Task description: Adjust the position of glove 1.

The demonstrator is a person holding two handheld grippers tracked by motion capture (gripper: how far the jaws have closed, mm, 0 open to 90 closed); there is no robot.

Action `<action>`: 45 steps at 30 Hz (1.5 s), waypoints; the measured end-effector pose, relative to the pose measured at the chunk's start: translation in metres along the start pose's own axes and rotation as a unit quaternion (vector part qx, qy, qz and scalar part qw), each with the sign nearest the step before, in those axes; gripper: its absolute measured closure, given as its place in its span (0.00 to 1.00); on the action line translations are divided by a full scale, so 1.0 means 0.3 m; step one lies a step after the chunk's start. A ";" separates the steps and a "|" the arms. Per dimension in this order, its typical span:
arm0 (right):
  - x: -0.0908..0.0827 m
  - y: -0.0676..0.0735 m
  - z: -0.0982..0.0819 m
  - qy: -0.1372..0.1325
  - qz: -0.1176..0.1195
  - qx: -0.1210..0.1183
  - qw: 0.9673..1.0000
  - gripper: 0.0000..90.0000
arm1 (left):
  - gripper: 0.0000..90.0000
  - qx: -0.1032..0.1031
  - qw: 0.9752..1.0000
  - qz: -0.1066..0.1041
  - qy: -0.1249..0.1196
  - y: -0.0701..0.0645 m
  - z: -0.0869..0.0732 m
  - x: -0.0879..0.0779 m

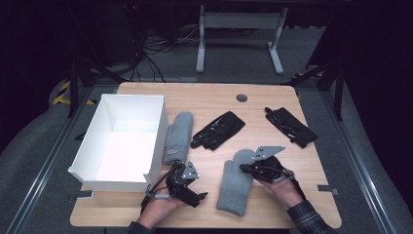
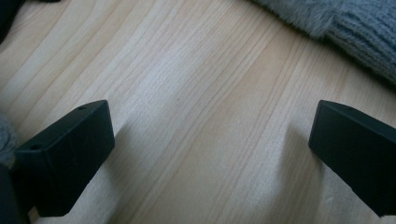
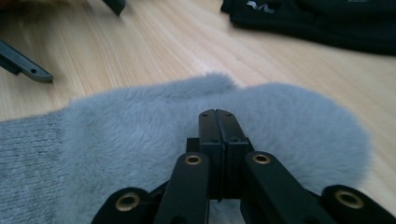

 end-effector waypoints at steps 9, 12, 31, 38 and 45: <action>-0.081 0.002 -0.074 0.004 0.013 0.004 1.000 1.00 | 0.49 0.016 0.998 -0.047 -0.034 -0.055 0.042 -0.046; -0.097 0.030 -0.102 0.011 0.025 -0.003 1.000 1.00 | 0.65 0.019 0.998 -0.052 -0.029 -0.057 0.045 -0.049; 0.040 0.216 -0.051 0.035 0.118 -0.074 0.990 1.00 | 0.86 -0.022 0.999 -0.032 -0.020 -0.015 0.037 -0.073; 0.028 0.209 -0.048 0.023 0.113 -0.072 0.991 0.98 | 0.77 -0.037 0.999 -0.010 -0.024 -0.006 0.050 -0.081; -0.082 0.093 -0.116 -0.013 0.046 -0.018 0.999 0.68 | 0.55 -0.080 0.994 0.068 -0.040 0.035 0.148 -0.088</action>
Point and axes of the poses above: each handheld gripper's, and its own axes: x roughly forward along the jaws, z roughly out of its top, y roughly to its left, the point moved 1 cm from there along x, roughly forward along the jaws, and after that the axes turned 2 degrees about y, right-handed, at the moved point
